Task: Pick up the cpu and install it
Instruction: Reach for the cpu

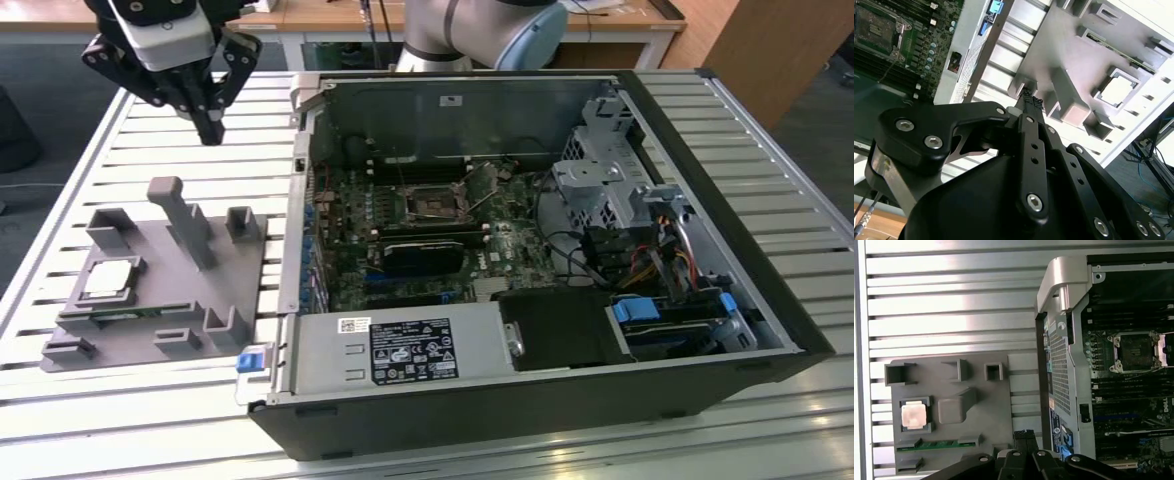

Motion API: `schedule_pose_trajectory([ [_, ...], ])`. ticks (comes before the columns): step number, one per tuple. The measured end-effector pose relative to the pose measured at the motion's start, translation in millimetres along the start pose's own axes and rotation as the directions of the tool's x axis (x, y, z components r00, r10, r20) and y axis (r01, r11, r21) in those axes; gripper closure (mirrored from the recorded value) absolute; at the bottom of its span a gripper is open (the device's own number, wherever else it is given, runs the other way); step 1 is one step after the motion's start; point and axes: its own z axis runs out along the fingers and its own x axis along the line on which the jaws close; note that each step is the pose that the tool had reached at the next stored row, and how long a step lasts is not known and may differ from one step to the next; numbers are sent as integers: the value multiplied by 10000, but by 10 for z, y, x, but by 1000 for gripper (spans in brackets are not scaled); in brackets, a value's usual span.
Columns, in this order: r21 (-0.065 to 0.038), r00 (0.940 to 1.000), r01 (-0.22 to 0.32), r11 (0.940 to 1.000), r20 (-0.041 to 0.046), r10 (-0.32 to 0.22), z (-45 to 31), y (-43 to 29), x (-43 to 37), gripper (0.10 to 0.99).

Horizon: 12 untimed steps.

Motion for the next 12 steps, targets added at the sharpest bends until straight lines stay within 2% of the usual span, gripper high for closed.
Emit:
schedule_pose_trajectory([
  [12,-1,10000,0,10000,1,0,3,-7,87,980],
])
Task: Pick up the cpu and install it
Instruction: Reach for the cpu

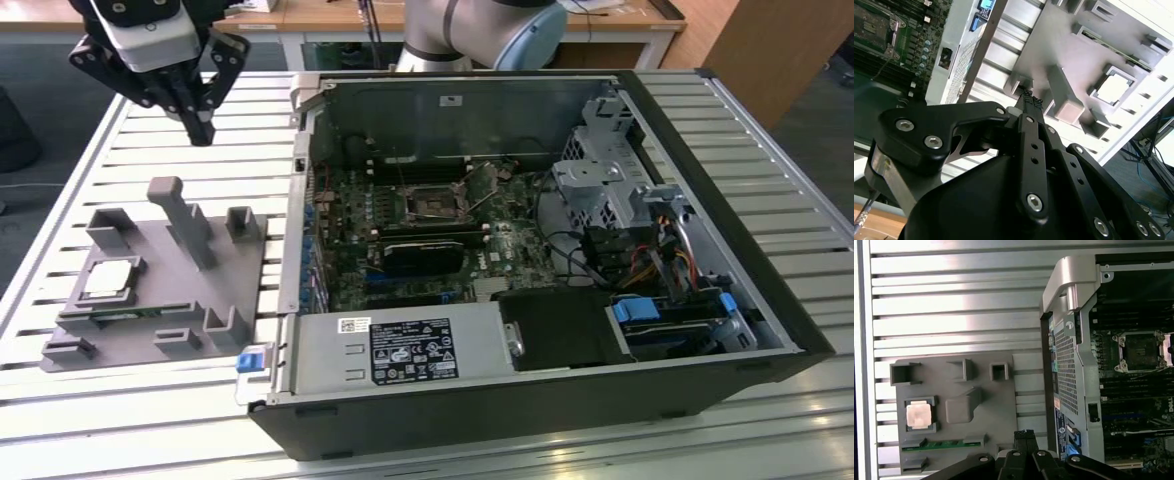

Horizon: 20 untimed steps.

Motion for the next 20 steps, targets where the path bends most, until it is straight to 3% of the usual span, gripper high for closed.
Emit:
schedule_pose_trajectory([
  [20,0,10000,0,10000,0,0,4,-11,137,980],
])
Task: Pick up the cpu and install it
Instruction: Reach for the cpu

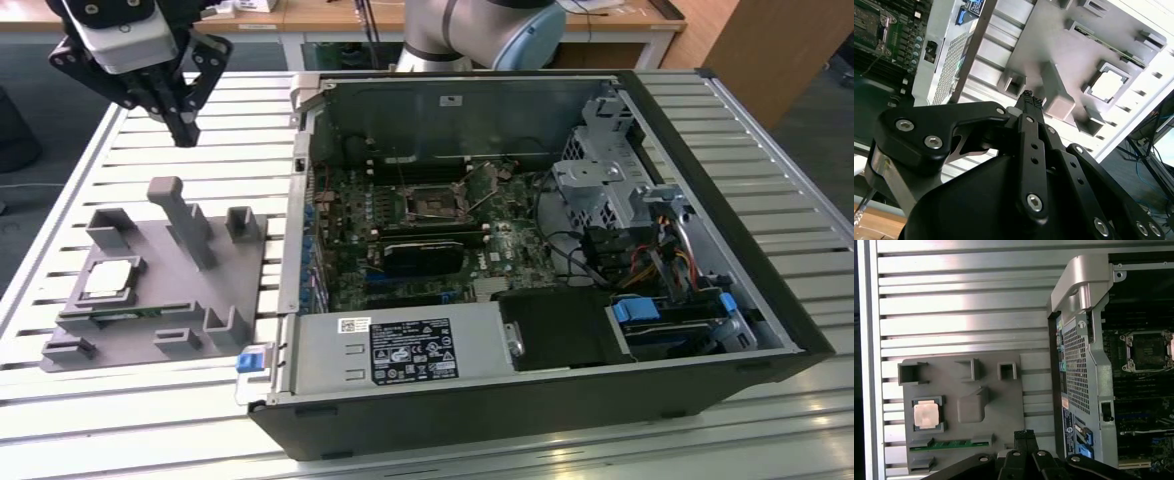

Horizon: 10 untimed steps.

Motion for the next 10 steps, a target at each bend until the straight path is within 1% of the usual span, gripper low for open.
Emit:
schedule_pose_trajectory([
  [10,0,10000,0,10000,0,0,3,-5,68,980],
])
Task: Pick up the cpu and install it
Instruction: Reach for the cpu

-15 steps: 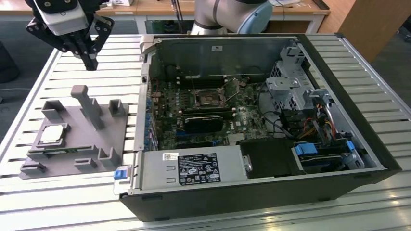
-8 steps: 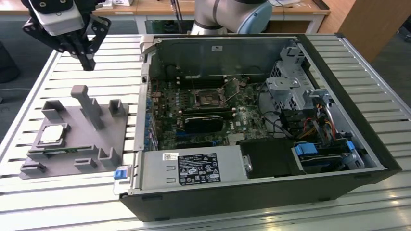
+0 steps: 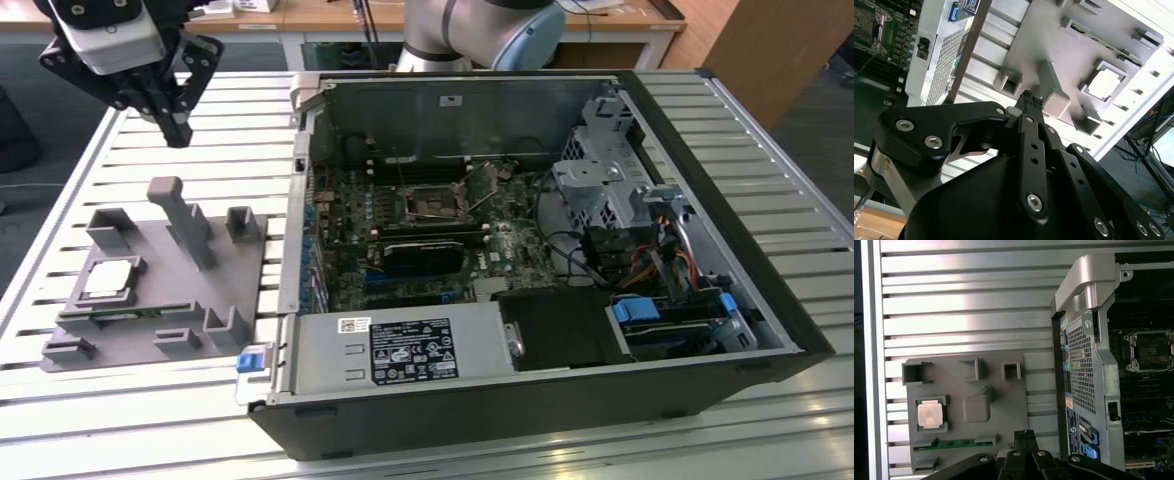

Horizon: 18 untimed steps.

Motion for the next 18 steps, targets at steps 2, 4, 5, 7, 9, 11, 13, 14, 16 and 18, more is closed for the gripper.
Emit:
schedule_pose_trajectory([
  [2,0,10000,0,10000,0,0,0,-1,12,980],
  [4,1,10000,0,10000,0,0,1,-2,25,980],
  [5,0,10000,0,10000,0,0,2,-3,31,980],
  [7,1,10000,1,10000,0,-1,2,-4,46,980],
  [9,1,10000,1,10000,0,-1,3,-5,62,980],
  [11,0,10000,0,10000,-1,0,4,-6,80,980],
  [13,0,10000,0,10000,0,0,5,-8,97,980],
  [14,0,10000,0,10000,0,0,6,-8,105,980],
  [16,1,10000,0,10000,-1,0,7,-10,130,980],
  [18,0,10000,0,10000,0,0,8,-12,147,980],
])
